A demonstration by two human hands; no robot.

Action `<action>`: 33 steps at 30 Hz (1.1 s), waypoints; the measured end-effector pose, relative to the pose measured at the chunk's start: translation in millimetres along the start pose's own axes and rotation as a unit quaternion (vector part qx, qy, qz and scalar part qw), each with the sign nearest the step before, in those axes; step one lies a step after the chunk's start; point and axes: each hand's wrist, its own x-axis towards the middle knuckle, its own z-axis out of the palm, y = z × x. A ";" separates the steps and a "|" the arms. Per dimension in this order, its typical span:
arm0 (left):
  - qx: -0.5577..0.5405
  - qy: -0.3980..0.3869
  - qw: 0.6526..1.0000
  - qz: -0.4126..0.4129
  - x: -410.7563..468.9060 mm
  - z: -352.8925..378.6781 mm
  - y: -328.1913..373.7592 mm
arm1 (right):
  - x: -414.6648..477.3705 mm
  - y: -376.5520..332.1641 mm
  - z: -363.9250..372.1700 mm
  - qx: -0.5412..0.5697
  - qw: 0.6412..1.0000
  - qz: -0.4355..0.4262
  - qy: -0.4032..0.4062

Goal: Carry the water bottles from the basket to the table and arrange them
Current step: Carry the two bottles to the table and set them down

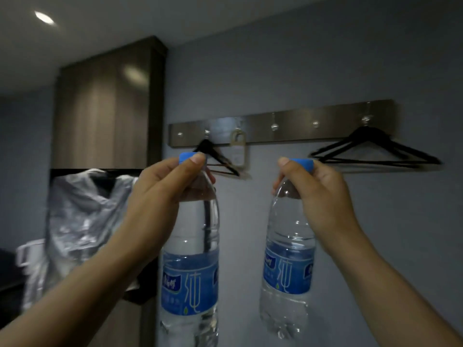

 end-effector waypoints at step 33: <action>0.390 0.294 0.872 -0.035 -123.4 -185.1 86.6 | -92.0 -4.0 270.3 0.364 0.877 0.055 -0.309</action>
